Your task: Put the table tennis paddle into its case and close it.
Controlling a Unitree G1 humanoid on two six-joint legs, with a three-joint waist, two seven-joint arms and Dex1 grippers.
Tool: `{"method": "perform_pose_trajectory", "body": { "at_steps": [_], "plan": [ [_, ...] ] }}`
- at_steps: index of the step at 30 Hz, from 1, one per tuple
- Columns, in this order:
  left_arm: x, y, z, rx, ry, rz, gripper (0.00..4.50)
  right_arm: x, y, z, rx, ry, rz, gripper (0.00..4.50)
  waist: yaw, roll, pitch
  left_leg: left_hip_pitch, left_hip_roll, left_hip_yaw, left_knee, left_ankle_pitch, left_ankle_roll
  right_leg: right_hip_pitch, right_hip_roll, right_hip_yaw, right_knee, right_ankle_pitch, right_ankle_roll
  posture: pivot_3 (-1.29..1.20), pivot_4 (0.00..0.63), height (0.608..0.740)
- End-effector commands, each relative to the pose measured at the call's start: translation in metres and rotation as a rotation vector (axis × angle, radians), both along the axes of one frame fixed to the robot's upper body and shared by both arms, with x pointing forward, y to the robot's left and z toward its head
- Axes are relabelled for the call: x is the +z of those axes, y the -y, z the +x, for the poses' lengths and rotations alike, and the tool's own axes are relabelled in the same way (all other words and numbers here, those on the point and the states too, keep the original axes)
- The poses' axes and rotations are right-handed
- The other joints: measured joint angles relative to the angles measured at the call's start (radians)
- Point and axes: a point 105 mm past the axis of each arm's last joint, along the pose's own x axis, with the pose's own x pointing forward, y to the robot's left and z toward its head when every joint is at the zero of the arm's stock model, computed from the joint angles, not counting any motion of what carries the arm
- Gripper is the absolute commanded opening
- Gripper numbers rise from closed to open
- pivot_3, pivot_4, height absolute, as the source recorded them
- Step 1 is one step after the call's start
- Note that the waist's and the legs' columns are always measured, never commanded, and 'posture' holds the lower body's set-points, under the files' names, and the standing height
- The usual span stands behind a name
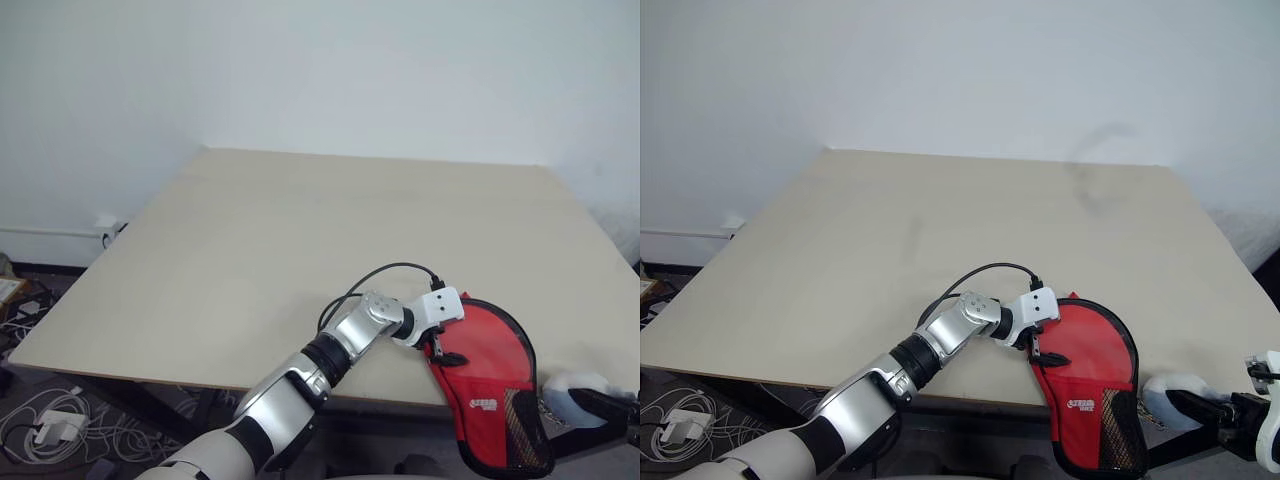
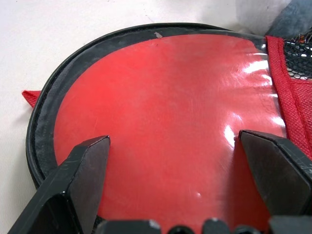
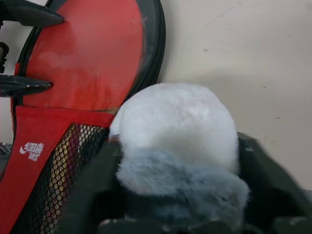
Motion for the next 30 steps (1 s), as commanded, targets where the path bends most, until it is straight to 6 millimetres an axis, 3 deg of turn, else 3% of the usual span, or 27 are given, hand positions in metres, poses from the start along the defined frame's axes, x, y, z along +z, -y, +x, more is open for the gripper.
{"method": "perform_pose_trajectory", "body": {
  "at_steps": [1,4,6,15,30],
  "plan": [
    [-0.023,0.016,-0.015,-0.013,-0.026,0.130,4.50,0.009,0.007,-0.001,-0.011,0.038,-0.016,1.34,0.000,0.000,0.000,0.000,0.000,0.000,0.000,0.000,0.000,0.000,0.000,0.000,0.000,0.000,0.000,0.00,0.000,0.716],
    [-0.024,0.016,-0.017,-0.013,-0.031,0.130,4.50,0.005,0.009,-0.010,-0.025,0.022,-0.013,0.58,0.001,0.000,0.000,0.000,0.000,0.000,0.000,0.000,0.000,0.000,0.000,0.000,0.000,0.000,0.000,0.00,0.000,0.716],
    [-0.025,0.016,-0.018,-0.014,-0.033,0.130,4.50,0.004,0.004,-0.018,-0.016,0.015,0.011,0.32,0.002,0.000,0.000,0.000,0.000,0.000,0.000,0.000,0.000,0.000,0.000,0.000,0.000,0.000,0.000,0.00,0.000,0.716],
    [-0.026,0.015,-0.020,-0.019,-0.043,0.132,4.50,0.003,-0.023,-0.054,0.057,-0.025,0.099,0.31,0.002,0.000,0.000,-0.001,0.000,-0.001,-0.001,0.000,0.000,-0.001,0.000,-0.001,-0.001,0.000,0.001,0.00,0.000,0.716],
    [-0.029,0.013,-0.022,-0.026,-0.047,0.138,4.50,0.004,-0.017,-0.096,0.111,-0.111,0.041,0.30,0.003,0.001,0.000,-0.001,0.005,0.000,-0.001,-0.002,0.000,-0.001,0.000,-0.002,-0.003,0.000,0.002,0.00,0.000,0.716]
  ]
}}
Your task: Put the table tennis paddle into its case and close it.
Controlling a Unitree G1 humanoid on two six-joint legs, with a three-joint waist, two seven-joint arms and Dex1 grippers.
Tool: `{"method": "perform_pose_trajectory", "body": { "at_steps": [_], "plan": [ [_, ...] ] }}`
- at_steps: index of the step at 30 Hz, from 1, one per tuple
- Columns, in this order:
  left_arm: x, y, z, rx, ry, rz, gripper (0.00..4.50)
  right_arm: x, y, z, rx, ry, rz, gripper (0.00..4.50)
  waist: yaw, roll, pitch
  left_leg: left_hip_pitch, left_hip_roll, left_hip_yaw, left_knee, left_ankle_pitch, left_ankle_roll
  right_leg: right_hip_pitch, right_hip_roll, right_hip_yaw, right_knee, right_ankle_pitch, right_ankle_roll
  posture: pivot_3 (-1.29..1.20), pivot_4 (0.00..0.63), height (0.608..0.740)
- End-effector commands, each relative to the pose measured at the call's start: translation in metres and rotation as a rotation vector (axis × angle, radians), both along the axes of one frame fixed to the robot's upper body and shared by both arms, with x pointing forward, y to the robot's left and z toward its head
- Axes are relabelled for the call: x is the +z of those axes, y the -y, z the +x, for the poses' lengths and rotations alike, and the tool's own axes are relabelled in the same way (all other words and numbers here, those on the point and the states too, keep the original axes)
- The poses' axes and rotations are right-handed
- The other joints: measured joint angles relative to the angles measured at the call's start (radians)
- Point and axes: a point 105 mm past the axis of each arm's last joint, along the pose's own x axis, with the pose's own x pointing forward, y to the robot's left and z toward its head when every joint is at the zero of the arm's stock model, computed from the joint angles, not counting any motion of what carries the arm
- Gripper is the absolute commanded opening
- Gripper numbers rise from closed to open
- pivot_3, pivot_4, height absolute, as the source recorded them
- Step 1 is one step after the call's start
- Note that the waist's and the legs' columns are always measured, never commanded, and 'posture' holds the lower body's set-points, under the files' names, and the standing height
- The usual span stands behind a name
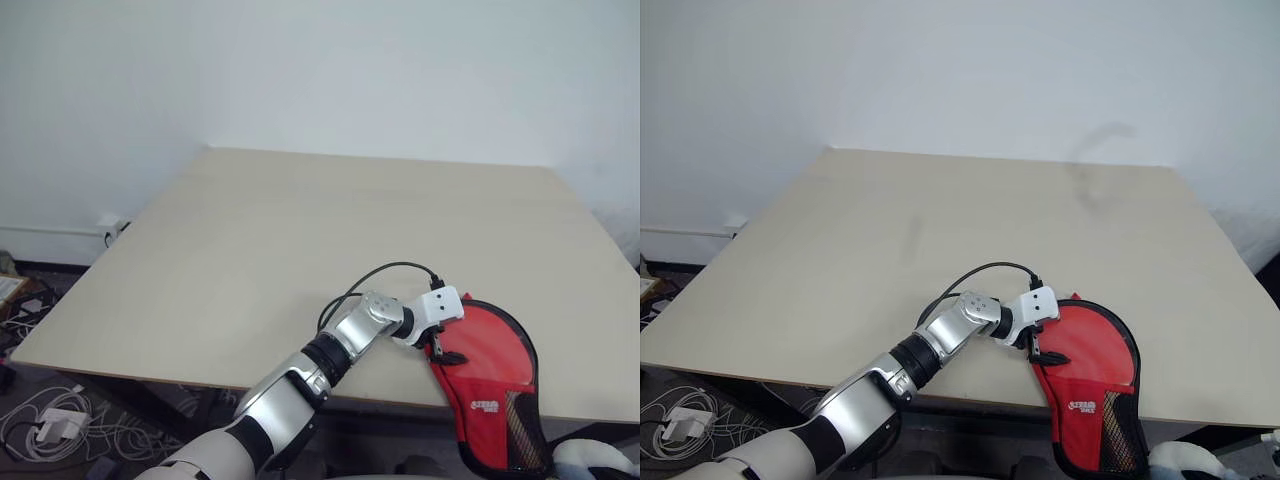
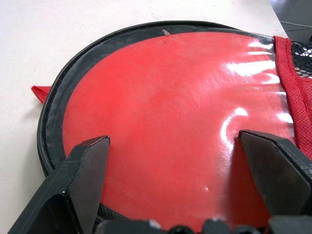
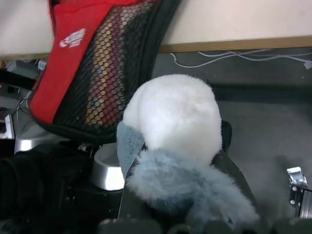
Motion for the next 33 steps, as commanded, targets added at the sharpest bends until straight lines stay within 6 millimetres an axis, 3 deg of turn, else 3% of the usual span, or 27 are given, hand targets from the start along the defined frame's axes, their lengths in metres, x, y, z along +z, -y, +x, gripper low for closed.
{"method": "perform_pose_trajectory", "body": {
  "at_steps": [1,7,11,16,23,27,33],
  "plan": [
    [-0.029,0.013,-0.022,-0.031,-0.049,0.136,4.50,0.008,0.005,-0.006,0.013,0.009,-0.033,0.30,0.000,0.000,0.000,0.000,0.000,0.000,0.000,0.000,0.000,0.000,0.001,0.000,0.000,0.000,0.000,0.00,0.000,0.716],
    [-0.029,0.015,-0.024,-0.033,-0.056,0.135,4.50,0.012,-0.007,0.004,0.075,0.078,-0.065,0.30,0.000,0.000,0.000,0.000,0.001,0.001,0.000,-0.001,0.000,0.000,0.000,0.000,0.000,0.000,0.000,0.00,0.000,0.716],
    [-0.029,0.015,-0.024,-0.033,-0.061,0.135,4.50,0.011,-0.002,0.011,0.019,0.098,-0.064,1.67,0.000,0.000,0.000,0.000,0.001,0.001,0.000,-0.001,0.000,0.000,0.000,0.000,-0.001,0.000,0.000,0.00,0.000,0.716],
    [-0.027,0.015,-0.023,-0.031,-0.062,0.128,4.50,0.027,0.009,0.026,-0.020,0.203,-0.091,3.50,0.000,0.000,0.000,0.000,0.001,0.001,0.000,-0.001,0.000,0.000,0.000,0.000,-0.001,0.000,0.000,0.00,0.000,0.716],
    [-0.026,0.014,-0.020,-0.018,-0.059,0.120,4.50,0.070,0.024,0.058,-0.126,0.424,-0.065,3.50,0.000,0.000,0.000,0.000,0.000,0.001,0.000,-0.001,0.000,0.000,0.001,0.000,-0.001,0.000,0.000,0.00,0.000,0.716],
    [-0.019,0.014,-0.013,0.007,-0.051,0.086,4.50,0.071,0.022,0.077,-0.179,0.506,-0.050,3.50,-0.001,-0.001,0.001,0.000,-0.001,0.001,0.000,-0.001,0.000,0.000,0.001,0.000,-0.001,0.000,0.000,0.00,0.000,0.716],
    [0.015,-0.005,0.012,0.033,0.010,-0.053,4.50,0.067,-0.002,0.123,-0.169,0.644,-0.036,3.50,-0.004,0.007,0.004,0.000,-0.002,0.002,0.000,0.000,0.000,-0.002,0.001,0.002,0.000,0.001,-0.001,0.00,0.000,0.716]
  ]
}}
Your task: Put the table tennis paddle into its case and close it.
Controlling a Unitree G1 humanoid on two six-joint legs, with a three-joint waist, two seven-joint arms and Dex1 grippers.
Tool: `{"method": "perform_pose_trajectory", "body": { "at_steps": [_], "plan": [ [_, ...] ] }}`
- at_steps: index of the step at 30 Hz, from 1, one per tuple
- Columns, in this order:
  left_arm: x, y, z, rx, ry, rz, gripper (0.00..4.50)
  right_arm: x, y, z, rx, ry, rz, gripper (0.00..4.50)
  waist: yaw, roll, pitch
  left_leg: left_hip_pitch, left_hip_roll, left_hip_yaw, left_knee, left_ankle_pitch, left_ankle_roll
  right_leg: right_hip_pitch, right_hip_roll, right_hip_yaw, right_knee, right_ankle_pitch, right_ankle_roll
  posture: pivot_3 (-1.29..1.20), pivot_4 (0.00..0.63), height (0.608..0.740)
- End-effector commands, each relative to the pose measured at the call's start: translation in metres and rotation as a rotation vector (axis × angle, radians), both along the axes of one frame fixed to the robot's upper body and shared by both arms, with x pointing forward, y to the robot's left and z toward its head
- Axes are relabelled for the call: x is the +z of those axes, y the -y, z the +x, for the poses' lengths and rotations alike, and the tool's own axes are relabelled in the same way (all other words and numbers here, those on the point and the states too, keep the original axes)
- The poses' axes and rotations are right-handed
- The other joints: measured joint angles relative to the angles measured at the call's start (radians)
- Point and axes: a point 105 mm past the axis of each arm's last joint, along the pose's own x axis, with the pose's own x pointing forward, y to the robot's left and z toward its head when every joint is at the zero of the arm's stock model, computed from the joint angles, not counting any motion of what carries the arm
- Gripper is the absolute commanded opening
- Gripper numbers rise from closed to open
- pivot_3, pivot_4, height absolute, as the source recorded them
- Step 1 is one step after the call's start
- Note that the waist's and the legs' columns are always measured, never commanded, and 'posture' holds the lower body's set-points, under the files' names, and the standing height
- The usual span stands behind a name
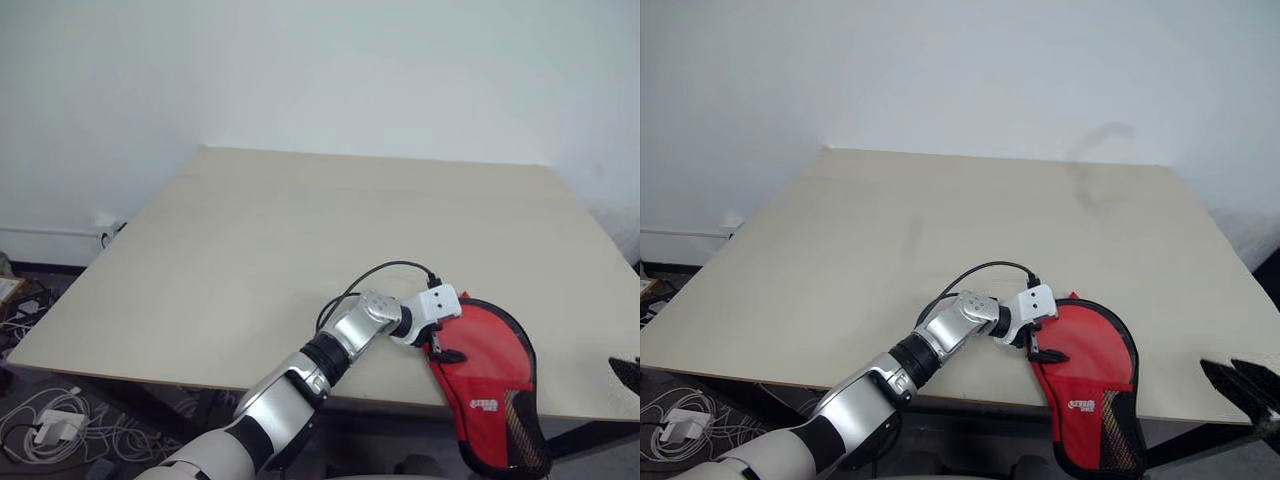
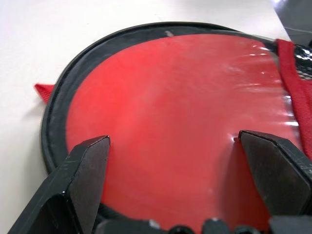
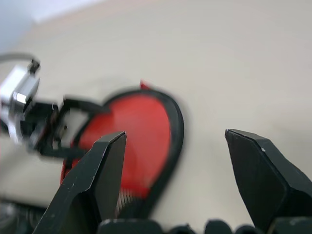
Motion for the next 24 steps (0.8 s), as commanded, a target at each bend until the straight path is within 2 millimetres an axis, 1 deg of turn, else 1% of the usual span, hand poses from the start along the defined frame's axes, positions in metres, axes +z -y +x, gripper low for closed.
{"method": "perform_pose_trajectory", "body": {
  "at_steps": [1,3,5,7,9,10,13,14,16,17,19,22,24],
  "plan": [
    [0.020,-0.007,0.012,0.009,0.044,-0.044,4.50,0.008,-0.015,0.028,0.012,0.108,-0.065,3.50,-0.002,0.006,0.003,-0.001,-0.001,0.000,0.000,0.000,0.000,-0.002,0.000,0.001,0.000,0.001,-0.002,0.00,0.000,0.716],
    [0.037,-0.022,0.022,0.034,0.062,-0.084,4.50,0.010,-0.021,0.044,-0.012,0.177,-0.089,3.50,-0.006,0.010,0.005,-0.004,-0.001,0.001,0.000,0.000,0.000,-0.006,0.000,0.002,0.002,0.003,-0.005,0.00,0.000,0.716],
    [0.053,-0.041,0.030,0.057,0.068,-0.113,4.50,0.007,-0.033,0.057,0.010,0.199,-0.075,3.50,-0.012,0.013,0.006,-0.009,-0.002,0.001,0.000,0.003,-0.004,-0.014,0.000,0.003,0.006,0.004,-0.006,0.00,0.000,0.716],
    [0.066,-0.068,0.034,0.073,0.078,-0.122,4.50,0.005,-0.049,0.065,0.067,0.207,-0.067,3.50,-0.018,0.016,0.006,-0.014,-0.004,0.000,0.001,0.006,-0.010,-0.021,-0.001,0.004,0.013,0.004,-0.007,0.00,0.000,0.716],
    [0.074,-0.097,0.034,0.091,0.091,-0.121,4.50,0.001,-0.061,0.068,0.118,0.202,-0.068,3.50,-0.019,0.018,0.005,-0.019,-0.004,0.000,0.001,0.007,-0.011,-0.027,0.000,0.005,0.014,0.004,-0.007,0.00,0.000,0.716],
    [0.074,-0.114,0.032,0.096,0.098,-0.107,4.50,-0.002,-0.068,0.070,0.146,0.198,-0.075,3.50,-0.022,0.020,0.005,-0.020,-0.004,0.000,0.001,0.008,-0.012,-0.028,0.000,0.005,0.014,0.004,-0.007,0.00,0.000,0.716],
    [0.075,-0.157,0.018,0.123,0.051,-0.083,4.50,-0.006,-0.072,0.074,0.200,0.190,-0.076,3.50,-0.024,0.021,0.006,-0.021,-0.004,0.001,0.001,0.008,-0.012,-0.029,-0.001,0.005,0.013,0.004,-0.008,0.00,0.000,0.716],
    [0.076,-0.169,0.015,0.151,0.021,-0.083,4.50,-0.007,-0.074,0.076,0.212,0.191,-0.073,3.50,-0.024,0.021,0.007,-0.021,-0.004,0.001,0.001,0.007,-0.011,-0.029,-0.001,0.006,0.013,0.004,-0.008,0.00,0.000,0.716],
    [0.073,-0.186,0.011,0.214,-0.025,-0.067,4.50,-0.007,-0.073,0.080,0.231,0.196,-0.075,3.50,-0.022,0.020,0.011,-0.021,-0.005,0.001,0.003,0.007,-0.011,-0.028,-0.001,0.005,0.014,0.004,-0.008,0.00,0.000,0.716],
    [0.070,-0.192,0.008,0.238,-0.031,-0.049,4.50,-0.007,-0.072,0.082,0.238,0.196,-0.076,3.50,-0.017,0.021,0.013,-0.021,-0.005,0.000,0.004,0.007,-0.011,-0.027,-0.001,0.005,0.014,0.004,-0.008,0.00,0.000,0.716],
    [0.056,-0.204,0.001,0.275,-0.028,0.014,4.50,-0.006,-0.072,0.084,0.250,0.197,-0.080,3.50,-0.017,0.021,0.014,-0.019,-0.005,0.000,0.005,0.007,-0.010,-0.024,-0.002,0.004,0.014,0.004,-0.007,0.00,0.000,0.716],
    [0.041,-0.215,-0.008,0.309,-0.037,0.070,4.50,-0.003,-0.073,0.087,0.251,0.210,-0.071,3.50,-0.019,0.021,0.015,-0.016,-0.005,-0.001,0.005,0.007,-0.010,-0.021,-0.001,0.003,0.014,0.004,-0.007,0.00,0.000,0.716],
    [0.035,-0.219,-0.013,0.324,-0.040,0.089,4.50,-0.001,-0.074,0.088,0.251,0.216,-0.067,3.50,-0.020,0.021,0.015,-0.016,-0.004,-0.001,0.005,0.008,-0.011,-0.021,-0.001,0.003,0.015,0.004,-0.008,0.00,0.000,0.716]
  ]
}}
